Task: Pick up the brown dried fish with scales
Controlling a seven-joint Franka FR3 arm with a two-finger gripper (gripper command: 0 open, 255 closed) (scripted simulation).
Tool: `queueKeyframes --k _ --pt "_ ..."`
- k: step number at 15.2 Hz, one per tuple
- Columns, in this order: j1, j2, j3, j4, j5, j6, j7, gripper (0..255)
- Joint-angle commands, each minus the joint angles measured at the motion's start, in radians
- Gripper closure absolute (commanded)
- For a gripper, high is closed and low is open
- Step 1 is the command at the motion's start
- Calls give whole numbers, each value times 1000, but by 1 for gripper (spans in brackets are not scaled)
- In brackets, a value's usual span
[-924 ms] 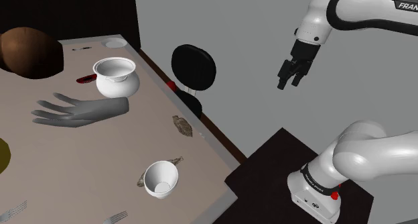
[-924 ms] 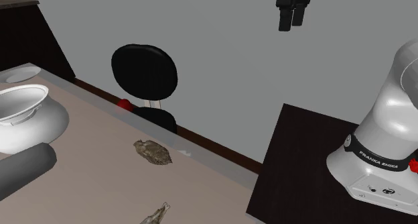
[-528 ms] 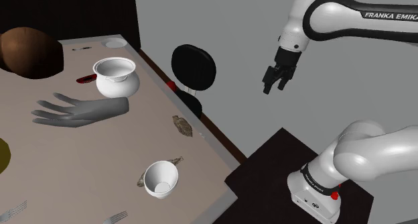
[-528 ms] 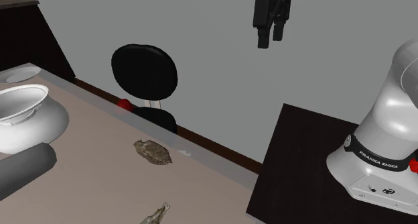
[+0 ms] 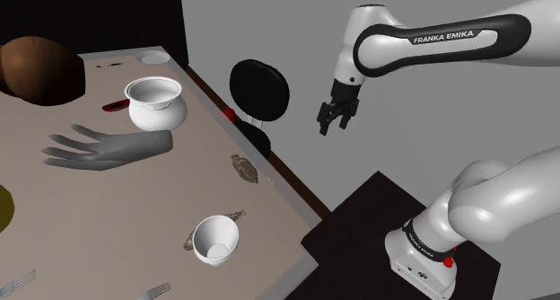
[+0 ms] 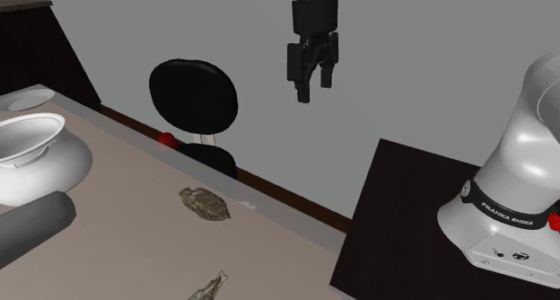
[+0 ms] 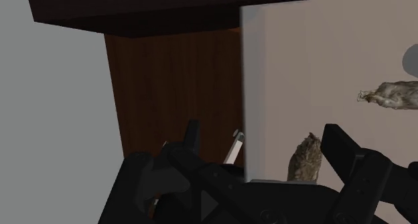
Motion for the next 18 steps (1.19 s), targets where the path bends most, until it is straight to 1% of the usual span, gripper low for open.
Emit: queueKeyframes --k 1,6,10,14,18 --pt "10 78 15 24 6 53 8 0" --pt "30 272 43 105 6 160 25 0" --pt "46 429 61 193 -5 226 43 0" --pt "65 587 73 300 -24 272 63 0" --pt "88 745 78 428 -46 297 83 0"
